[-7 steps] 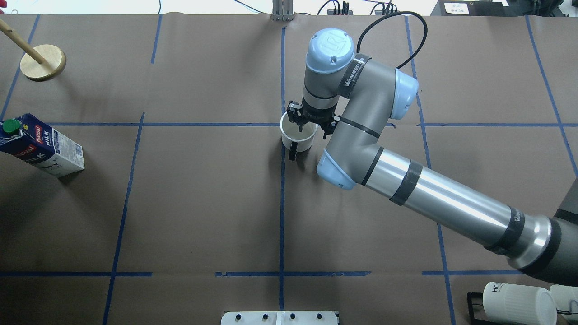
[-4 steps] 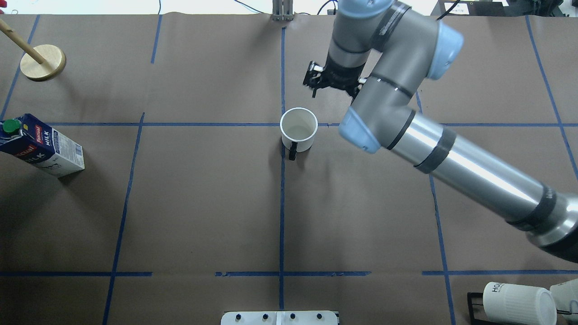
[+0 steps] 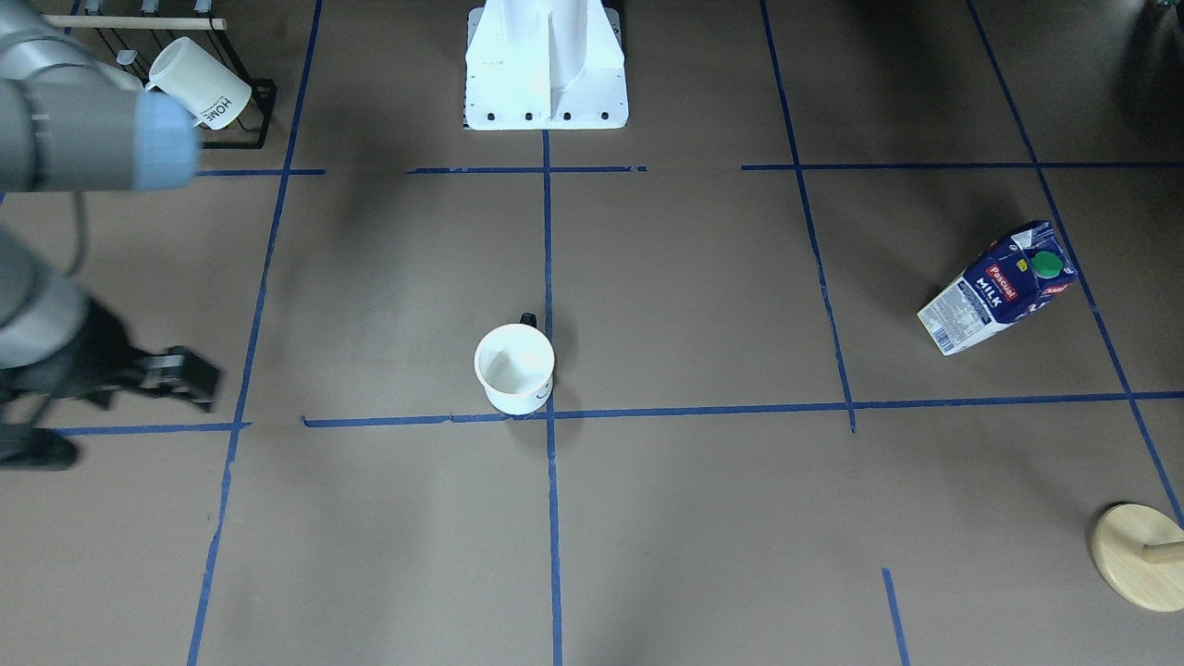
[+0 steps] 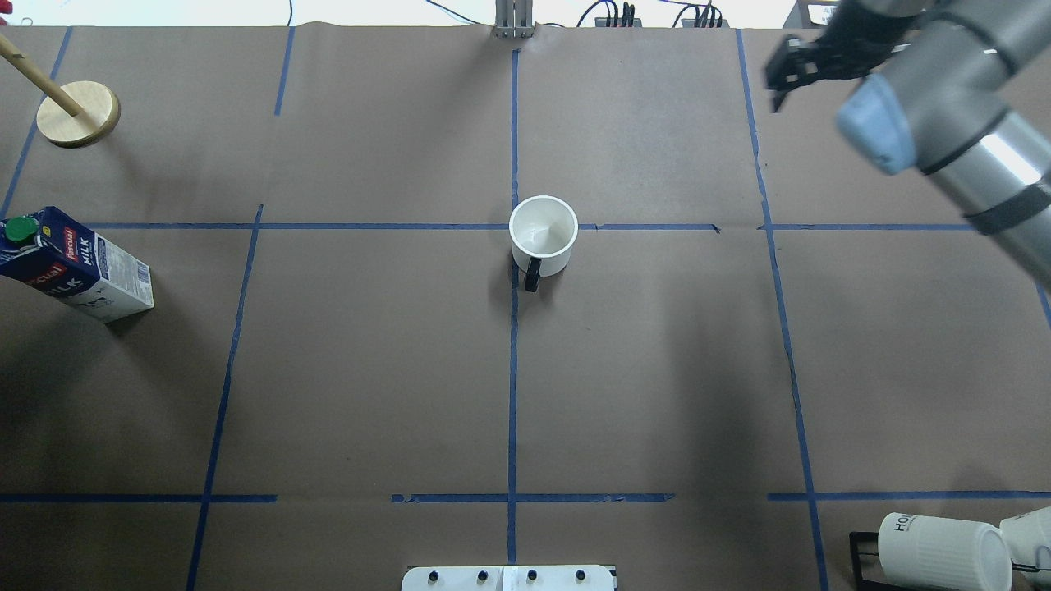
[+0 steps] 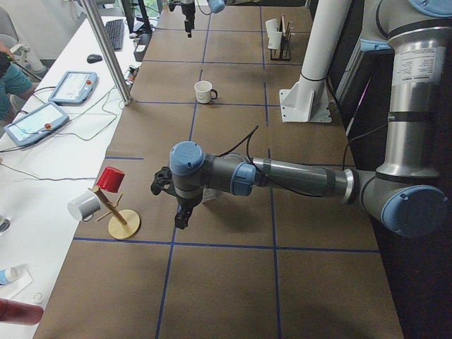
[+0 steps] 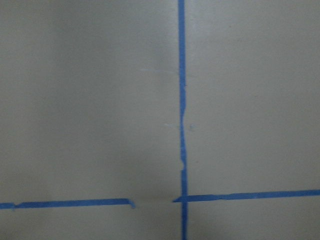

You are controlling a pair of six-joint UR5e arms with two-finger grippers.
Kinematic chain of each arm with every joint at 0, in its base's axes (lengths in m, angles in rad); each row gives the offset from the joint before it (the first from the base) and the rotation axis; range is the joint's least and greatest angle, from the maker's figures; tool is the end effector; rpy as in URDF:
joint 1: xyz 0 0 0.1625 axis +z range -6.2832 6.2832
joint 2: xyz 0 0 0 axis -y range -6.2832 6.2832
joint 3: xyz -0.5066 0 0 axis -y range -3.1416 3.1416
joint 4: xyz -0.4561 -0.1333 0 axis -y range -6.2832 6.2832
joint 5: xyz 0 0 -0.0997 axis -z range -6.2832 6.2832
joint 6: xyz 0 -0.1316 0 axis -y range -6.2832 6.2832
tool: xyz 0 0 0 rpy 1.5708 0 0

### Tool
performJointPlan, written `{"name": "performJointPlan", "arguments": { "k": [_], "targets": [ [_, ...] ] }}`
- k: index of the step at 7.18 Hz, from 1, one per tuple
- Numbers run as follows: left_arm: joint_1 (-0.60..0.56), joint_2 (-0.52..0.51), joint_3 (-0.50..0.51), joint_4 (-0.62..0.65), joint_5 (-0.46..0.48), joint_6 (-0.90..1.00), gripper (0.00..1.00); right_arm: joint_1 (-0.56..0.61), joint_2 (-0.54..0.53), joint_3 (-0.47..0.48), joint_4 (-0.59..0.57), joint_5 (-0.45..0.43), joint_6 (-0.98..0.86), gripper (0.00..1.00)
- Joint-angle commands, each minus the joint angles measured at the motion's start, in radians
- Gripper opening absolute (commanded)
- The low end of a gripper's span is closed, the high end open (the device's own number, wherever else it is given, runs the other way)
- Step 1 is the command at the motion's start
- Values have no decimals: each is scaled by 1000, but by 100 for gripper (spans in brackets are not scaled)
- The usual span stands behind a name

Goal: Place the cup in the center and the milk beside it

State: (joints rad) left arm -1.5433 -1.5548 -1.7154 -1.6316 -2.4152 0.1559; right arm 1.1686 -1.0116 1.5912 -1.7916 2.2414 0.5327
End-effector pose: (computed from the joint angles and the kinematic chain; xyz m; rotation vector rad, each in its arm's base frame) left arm -0.0195 -0.5594 0.6776 0.2322 0.8308 0.2519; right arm -0.2579 -0.7379 0.4037 0.0093 -0.7472 0.0041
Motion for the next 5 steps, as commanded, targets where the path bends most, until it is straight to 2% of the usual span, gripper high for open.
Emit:
{"name": "performJointPlan", "arguments": {
  "k": [1,2,3,5],
  "targets": [
    [0,-10,-15,-10,-28,-27,100,185,-205,7,9,62,-417,100],
    [2,-20,-18,-10,-30,-30,100,263,-288,7,12,64,-574,100],
    [5,-51,-18,-1,-25,-71,100,325,-424,51,14,61,-693,100],
    [47,-56,-88,1,-25,-287,100,382,-679,162,148,57,-711,100]
  ]
}}
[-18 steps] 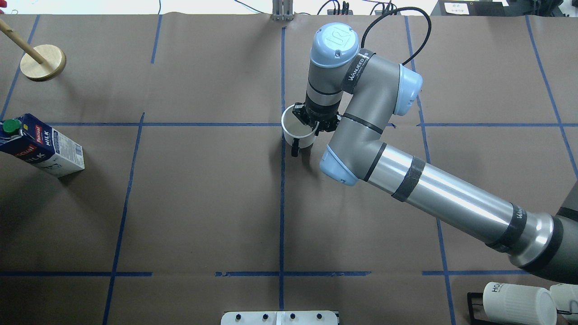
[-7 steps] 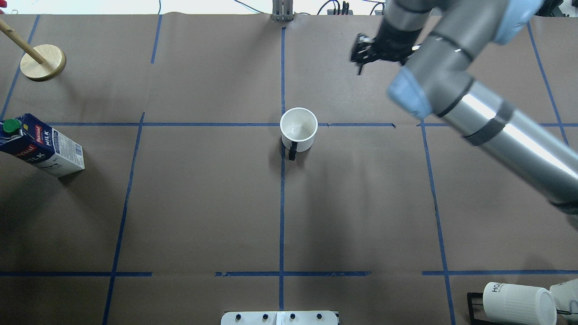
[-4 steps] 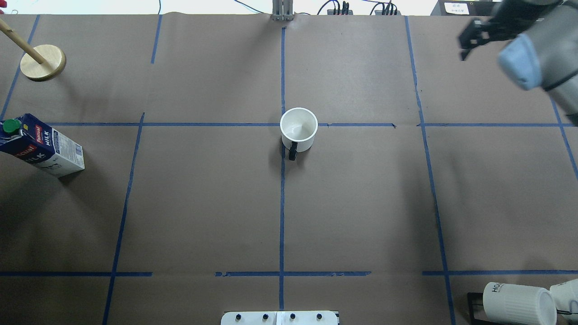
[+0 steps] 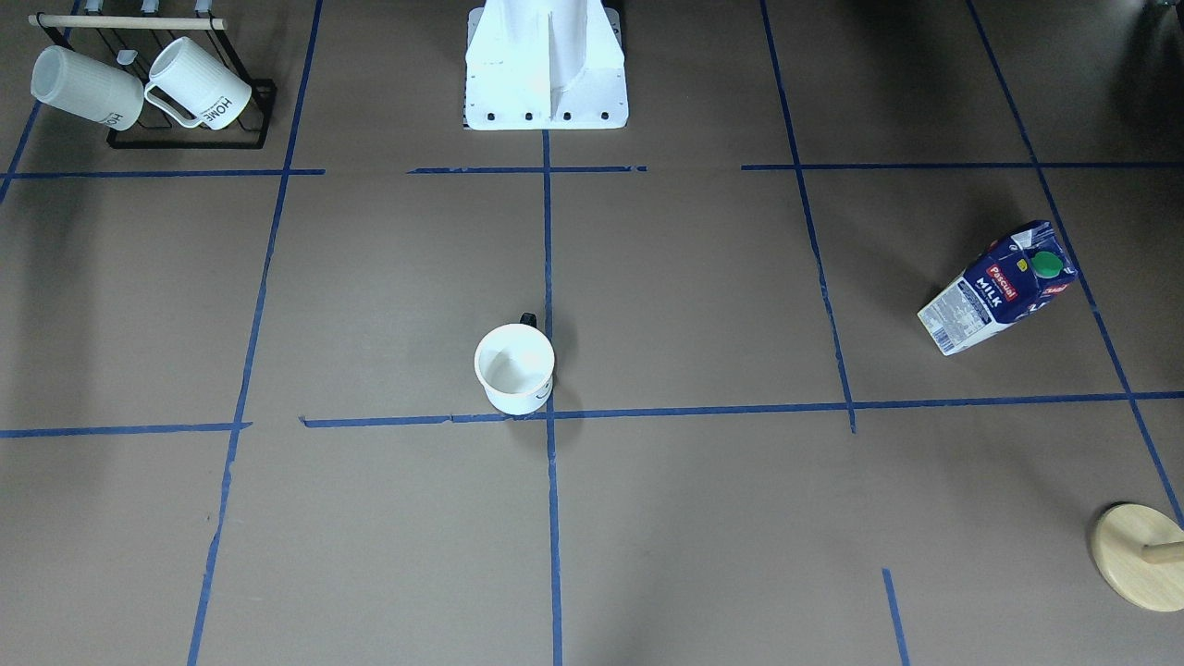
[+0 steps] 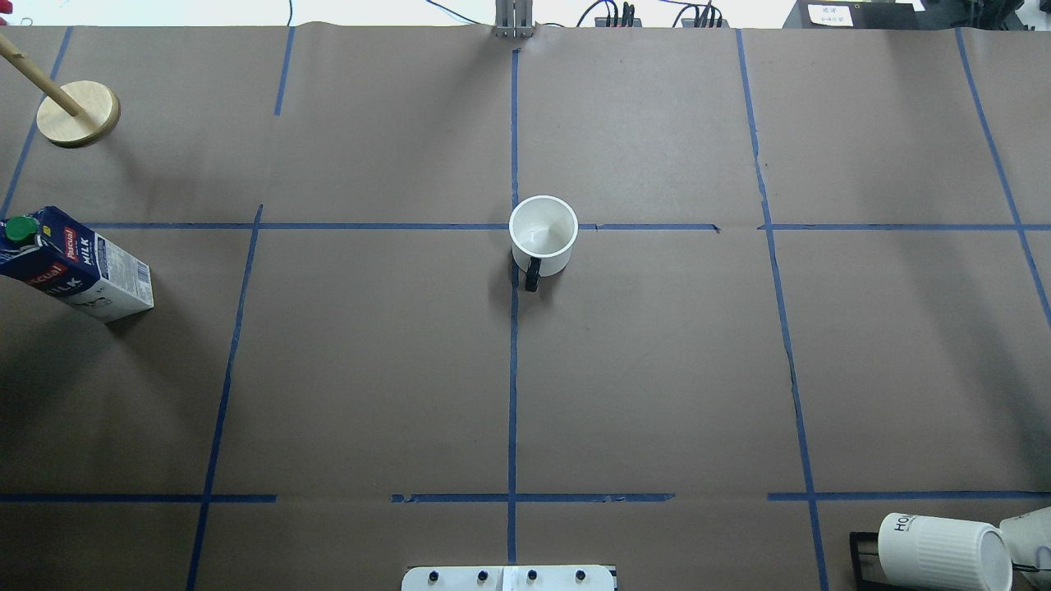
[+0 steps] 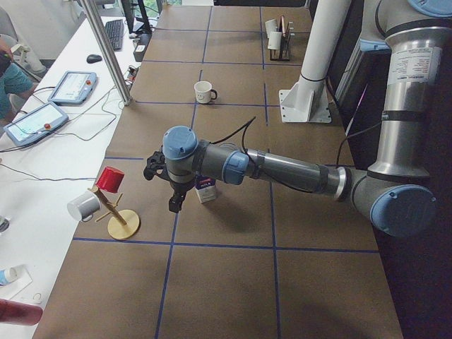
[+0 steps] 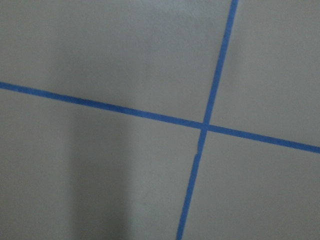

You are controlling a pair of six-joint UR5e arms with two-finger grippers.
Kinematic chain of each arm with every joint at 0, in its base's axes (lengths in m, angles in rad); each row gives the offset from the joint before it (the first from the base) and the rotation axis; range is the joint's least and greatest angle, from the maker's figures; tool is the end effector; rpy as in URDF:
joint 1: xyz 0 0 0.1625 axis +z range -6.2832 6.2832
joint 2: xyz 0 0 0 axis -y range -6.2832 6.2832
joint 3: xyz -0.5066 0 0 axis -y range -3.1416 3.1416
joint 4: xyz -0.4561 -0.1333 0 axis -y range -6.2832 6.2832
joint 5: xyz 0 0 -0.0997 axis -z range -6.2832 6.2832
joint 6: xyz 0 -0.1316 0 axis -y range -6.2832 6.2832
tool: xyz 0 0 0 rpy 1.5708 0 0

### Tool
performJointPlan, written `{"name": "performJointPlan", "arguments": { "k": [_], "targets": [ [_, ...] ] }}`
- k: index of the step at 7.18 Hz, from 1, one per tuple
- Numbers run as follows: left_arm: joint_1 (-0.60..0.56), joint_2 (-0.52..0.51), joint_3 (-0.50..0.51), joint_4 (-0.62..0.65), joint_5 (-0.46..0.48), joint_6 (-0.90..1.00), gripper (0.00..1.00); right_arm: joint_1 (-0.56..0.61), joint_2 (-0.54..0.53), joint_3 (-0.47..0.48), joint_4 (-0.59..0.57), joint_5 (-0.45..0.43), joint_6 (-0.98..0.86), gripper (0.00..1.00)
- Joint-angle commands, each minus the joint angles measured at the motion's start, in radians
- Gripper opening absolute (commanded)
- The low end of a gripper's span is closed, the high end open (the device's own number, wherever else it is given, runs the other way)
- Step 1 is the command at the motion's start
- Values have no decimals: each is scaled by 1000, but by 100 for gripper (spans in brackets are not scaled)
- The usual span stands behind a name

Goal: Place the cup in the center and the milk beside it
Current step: 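Reach the left gripper to the milk carton top and grasp it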

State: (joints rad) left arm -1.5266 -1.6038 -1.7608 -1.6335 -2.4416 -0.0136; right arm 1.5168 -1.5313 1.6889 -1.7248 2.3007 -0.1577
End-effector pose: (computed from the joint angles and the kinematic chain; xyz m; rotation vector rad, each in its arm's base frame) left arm -0.0069 -0.5819 0.6212 0.2424 0.8724 0.1529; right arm 0.0147 -0.5721 0.6948 0.0413 -0.7301 -0.2035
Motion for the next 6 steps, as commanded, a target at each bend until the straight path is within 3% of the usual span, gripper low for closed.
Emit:
{"name": "performJointPlan", "arguments": {
  "k": [1,3,4,6],
  "targets": [
    [73,-7,-86,3,7,-279,100,34,-182,74,135,-3,42,100],
    [179,-7,-146,-2,16,-577,100,33,-182,71,154,-1,75,100],
    [242,-5,-157,-8,68,-694,100,31,-182,69,154,-1,75,100],
    [316,10,-160,-25,127,-781,100,31,-184,67,154,0,73,100]
  ]
}}
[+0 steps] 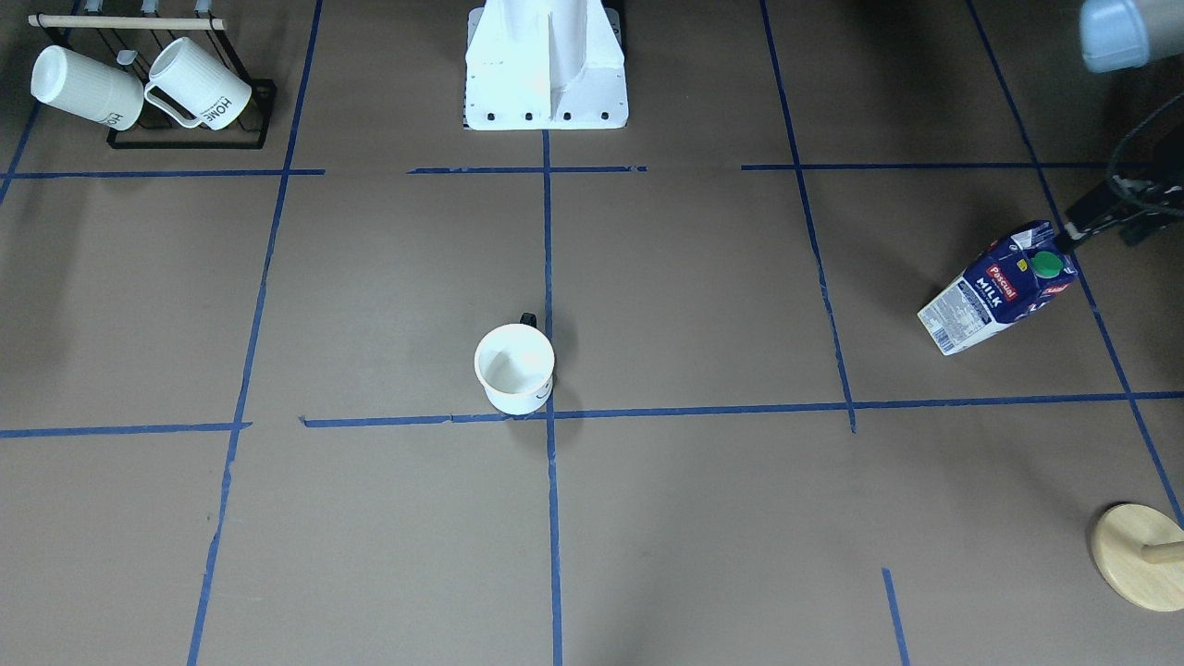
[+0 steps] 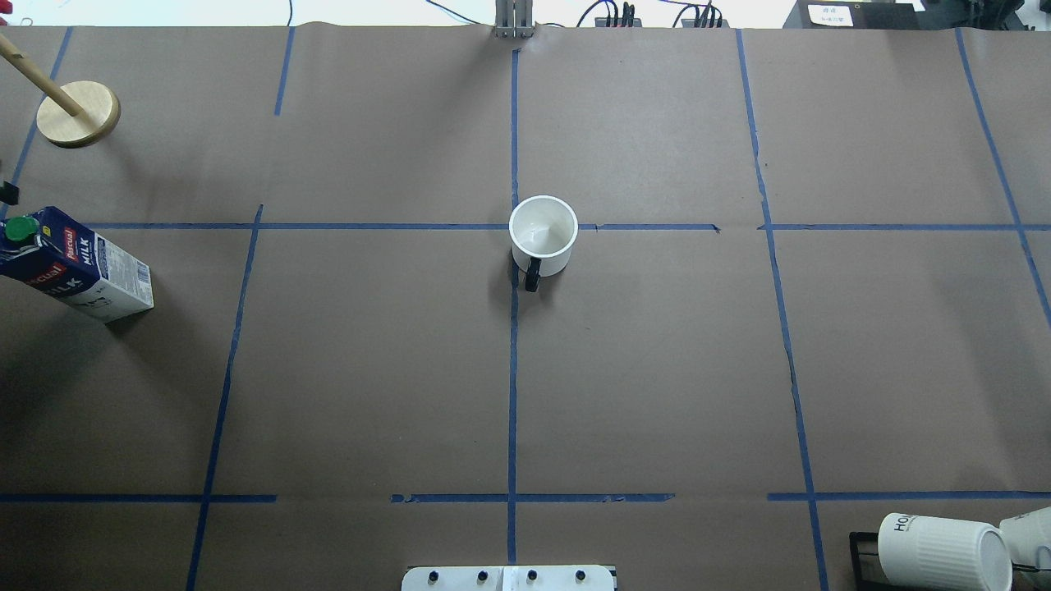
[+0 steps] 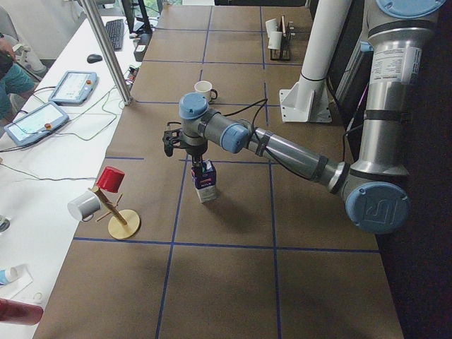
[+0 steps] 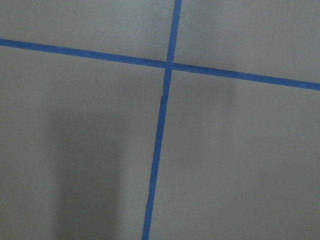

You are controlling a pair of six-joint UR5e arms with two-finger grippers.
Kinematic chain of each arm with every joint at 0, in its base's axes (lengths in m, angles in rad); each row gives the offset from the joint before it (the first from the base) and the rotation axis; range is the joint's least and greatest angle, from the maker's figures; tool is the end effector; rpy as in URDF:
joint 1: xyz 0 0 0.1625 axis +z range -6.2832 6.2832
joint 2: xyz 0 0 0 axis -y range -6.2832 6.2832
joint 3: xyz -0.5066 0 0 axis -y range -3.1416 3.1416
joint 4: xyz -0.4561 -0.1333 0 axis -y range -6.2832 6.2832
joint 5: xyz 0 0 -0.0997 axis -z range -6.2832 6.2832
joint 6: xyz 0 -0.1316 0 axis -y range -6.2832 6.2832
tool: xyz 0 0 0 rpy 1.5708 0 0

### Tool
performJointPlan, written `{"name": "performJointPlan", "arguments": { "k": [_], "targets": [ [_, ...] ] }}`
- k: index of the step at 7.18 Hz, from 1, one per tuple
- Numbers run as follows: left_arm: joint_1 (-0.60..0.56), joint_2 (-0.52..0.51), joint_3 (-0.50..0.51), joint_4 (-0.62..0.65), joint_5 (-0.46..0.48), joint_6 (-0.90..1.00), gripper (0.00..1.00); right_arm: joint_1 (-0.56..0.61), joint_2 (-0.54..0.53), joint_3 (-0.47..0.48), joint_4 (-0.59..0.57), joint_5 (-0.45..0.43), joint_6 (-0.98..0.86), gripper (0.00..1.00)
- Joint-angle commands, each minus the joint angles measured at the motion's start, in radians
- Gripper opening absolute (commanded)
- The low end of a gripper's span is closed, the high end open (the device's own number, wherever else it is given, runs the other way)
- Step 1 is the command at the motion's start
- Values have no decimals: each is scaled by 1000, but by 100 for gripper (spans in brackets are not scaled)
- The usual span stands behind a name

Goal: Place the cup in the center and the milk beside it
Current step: 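Reach the left gripper to the milk carton top and grasp it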

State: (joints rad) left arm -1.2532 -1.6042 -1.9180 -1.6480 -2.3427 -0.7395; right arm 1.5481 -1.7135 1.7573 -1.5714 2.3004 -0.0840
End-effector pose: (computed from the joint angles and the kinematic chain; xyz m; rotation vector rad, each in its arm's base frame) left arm 0.1390 -0.5559 0.5399 -0.0069 0.8745 -0.2181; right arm 0.0345 -0.4884 0.7377 0.0636 -0.7283 -0.1177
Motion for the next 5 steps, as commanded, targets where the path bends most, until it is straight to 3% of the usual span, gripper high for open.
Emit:
{"name": "performJointPlan", "arguments": {
  "k": [1,5],
  "targets": [
    [60,13,-3,-10,39,-57,100,0,-2,-1,1,1,0,100],
    [115,15,23,-12,75,-57,100,0,-3,-2,1,1,-8,100]
  ]
}}
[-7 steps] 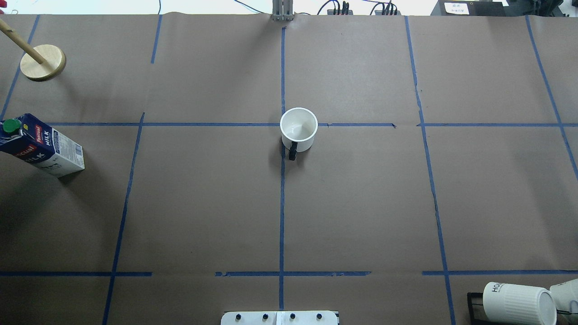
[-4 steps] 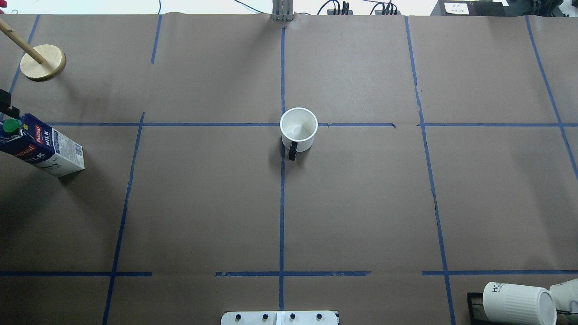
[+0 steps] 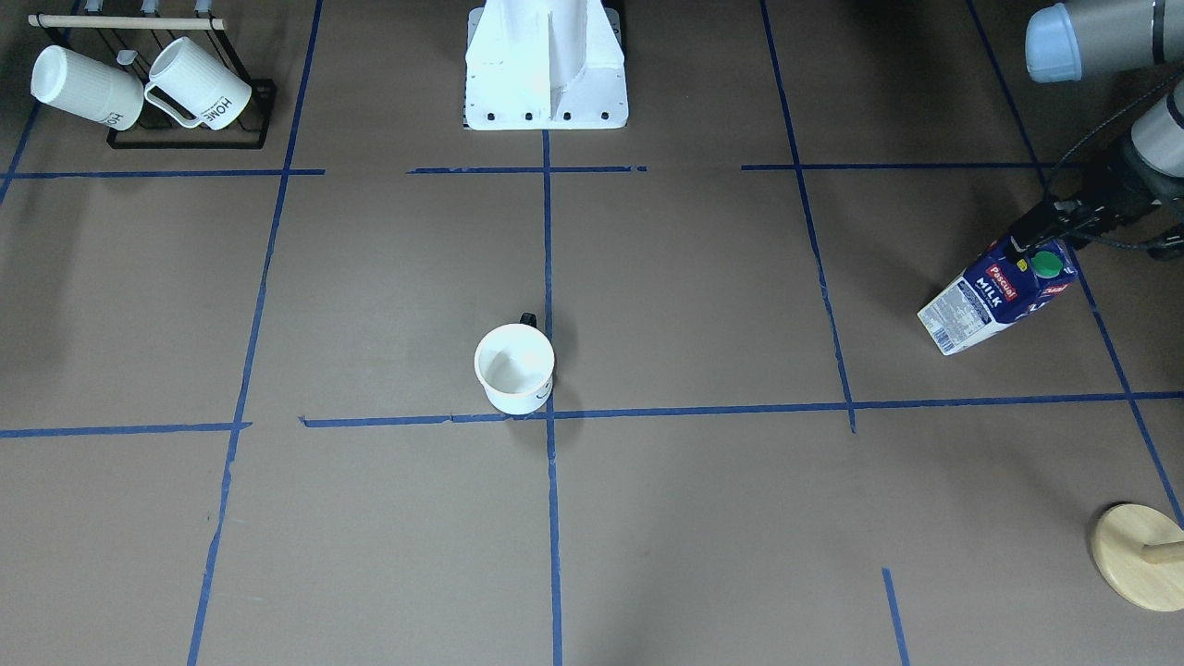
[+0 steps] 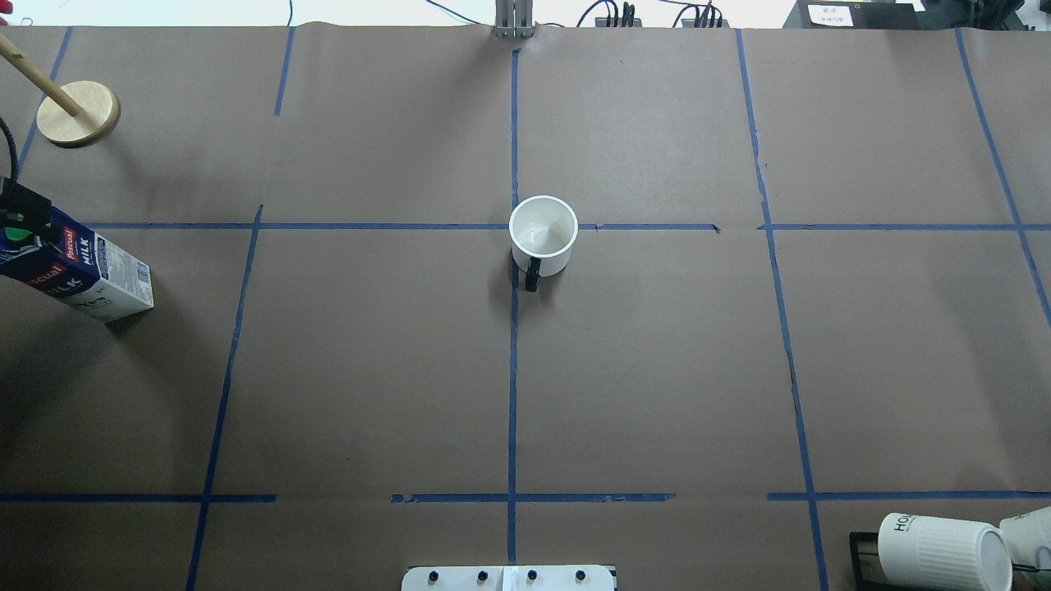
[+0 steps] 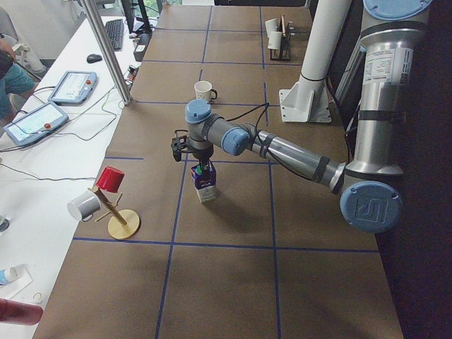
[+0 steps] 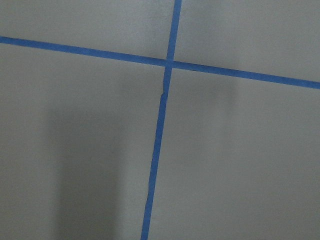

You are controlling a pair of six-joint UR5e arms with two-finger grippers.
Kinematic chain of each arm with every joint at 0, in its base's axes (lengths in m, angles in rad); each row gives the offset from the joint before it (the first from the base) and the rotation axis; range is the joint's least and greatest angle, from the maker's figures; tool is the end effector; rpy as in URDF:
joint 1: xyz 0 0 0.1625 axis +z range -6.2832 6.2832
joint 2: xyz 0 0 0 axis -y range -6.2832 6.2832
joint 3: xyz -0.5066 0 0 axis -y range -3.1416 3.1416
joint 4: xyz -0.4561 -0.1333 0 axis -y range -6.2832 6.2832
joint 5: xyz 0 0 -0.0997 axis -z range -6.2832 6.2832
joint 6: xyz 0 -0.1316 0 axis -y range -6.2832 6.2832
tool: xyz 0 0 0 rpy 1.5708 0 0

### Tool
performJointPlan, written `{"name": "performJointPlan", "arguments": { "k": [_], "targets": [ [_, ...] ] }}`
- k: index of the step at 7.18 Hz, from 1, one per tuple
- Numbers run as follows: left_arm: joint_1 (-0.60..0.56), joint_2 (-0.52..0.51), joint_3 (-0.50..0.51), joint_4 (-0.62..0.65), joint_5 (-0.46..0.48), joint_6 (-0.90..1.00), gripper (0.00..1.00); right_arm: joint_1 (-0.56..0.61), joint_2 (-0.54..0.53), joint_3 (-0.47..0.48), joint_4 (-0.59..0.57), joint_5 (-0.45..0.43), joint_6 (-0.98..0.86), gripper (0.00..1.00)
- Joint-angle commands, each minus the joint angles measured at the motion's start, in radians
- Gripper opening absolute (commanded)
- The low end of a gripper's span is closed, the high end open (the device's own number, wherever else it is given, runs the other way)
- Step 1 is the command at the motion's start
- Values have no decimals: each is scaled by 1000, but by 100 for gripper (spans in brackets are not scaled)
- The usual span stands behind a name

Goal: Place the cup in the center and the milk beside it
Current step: 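Reach the left gripper to the milk carton top and grasp it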

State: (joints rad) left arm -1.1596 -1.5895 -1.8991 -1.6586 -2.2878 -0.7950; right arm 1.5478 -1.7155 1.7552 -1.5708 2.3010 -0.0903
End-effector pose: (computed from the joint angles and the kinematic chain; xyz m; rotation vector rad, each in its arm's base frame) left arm 0.1852 -0.5417 0.5619 -0.0577 0.8176 -0.2063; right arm 0.0343 -0.4871 0.7397 0.0625 -0.7289 -0.1227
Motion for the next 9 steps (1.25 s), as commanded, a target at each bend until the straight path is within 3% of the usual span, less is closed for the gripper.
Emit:
{"name": "performJointPlan", "arguments": {
  "k": [1,2,4,5,7,9],
  "targets": [
    [32,0,17,-3,34,0,100,0,-3,0,0,0,-3,100],
    [34,0,22,-4,36,2,99,2,-4,0,0,0,-5,100],
    [34,-9,29,-7,34,0,54,0,-4,0,0,0,-5,100],
    [34,-27,17,-4,34,-6,40,0,-4,0,0,0,-8,100],
    [35,-134,14,60,28,-6,36,0,-6,-2,8,0,-8,100],
    [49,-359,14,275,33,-6,37,0,-7,-2,8,0,-8,100]
  ]
}}
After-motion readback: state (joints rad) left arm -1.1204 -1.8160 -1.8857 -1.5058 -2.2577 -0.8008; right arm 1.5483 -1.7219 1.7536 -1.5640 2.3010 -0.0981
